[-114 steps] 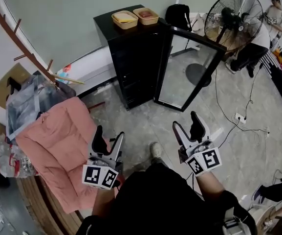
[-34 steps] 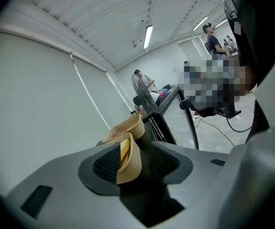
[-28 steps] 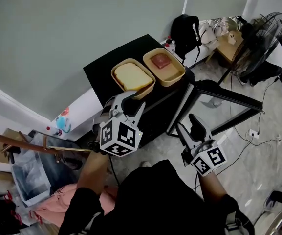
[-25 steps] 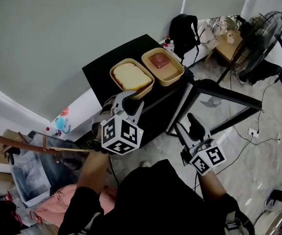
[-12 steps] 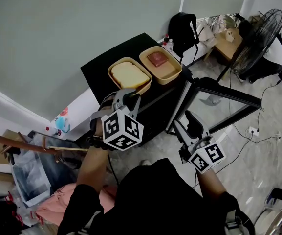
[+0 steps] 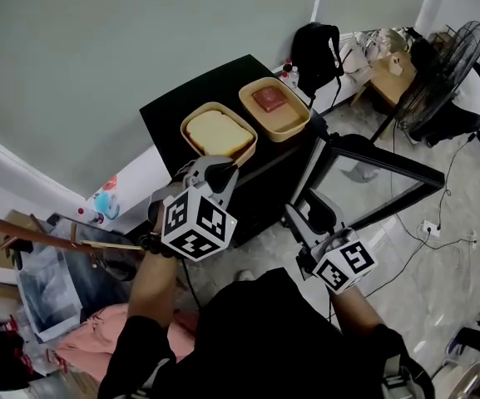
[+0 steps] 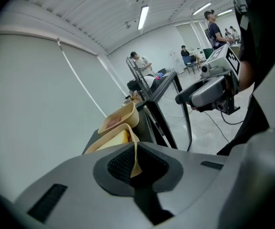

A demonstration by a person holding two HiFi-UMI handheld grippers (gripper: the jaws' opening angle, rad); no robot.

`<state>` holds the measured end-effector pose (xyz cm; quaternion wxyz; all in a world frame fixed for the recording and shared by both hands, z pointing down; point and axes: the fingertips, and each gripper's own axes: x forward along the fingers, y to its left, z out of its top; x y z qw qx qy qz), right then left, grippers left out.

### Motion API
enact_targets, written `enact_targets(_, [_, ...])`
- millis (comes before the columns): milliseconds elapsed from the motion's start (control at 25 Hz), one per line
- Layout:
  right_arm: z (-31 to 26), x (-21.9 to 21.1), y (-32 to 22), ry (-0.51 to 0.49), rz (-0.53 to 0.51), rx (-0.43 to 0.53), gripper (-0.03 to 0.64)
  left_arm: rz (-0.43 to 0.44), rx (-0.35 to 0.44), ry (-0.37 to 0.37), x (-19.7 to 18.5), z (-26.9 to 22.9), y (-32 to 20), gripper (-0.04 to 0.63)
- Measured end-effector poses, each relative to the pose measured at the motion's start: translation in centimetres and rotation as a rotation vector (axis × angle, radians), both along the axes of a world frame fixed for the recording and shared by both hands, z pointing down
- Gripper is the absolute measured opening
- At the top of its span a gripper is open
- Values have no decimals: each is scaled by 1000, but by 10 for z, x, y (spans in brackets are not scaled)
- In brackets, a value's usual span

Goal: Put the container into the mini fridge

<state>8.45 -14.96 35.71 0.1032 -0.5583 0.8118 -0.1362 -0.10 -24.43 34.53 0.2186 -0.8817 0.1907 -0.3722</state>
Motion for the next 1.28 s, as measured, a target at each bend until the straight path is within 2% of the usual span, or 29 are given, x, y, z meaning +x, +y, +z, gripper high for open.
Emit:
enact_targets(80, [3,-3,-1,-47,-22,-25,235,-3,-17,16,-3,-1,8,34])
enact_targets(160, [7,-5,-4,-138,-48,-76,234,-3,-30,31,-5,-2,16,34])
enact_targets(400, [13,-24,-18,-536,-208,-236,227,-10,-62,81,-15,-4,41,32])
enact_targets(600, [6,-47,-37,-847,-355,-328,310,-14,-86,107,-21,-7,57,32])
enact_targets(720, [1,-63,-43,-900,-415,-347,328,-18,-106,116,-26,-7,66,32])
enact_targets(840, [-6,-78,-46,-901,-457,-350,337,-21,-113,111,-32,-7,74,32])
enact_targets(1040, [-7,-89,-53,-881,-473,-354,341,-19,-115,95,-36,-6,86,32])
enact_targets(1280, [1,-94,-48,-903,-497,-378,337,-38,-149,126,-40,-9,100,32])
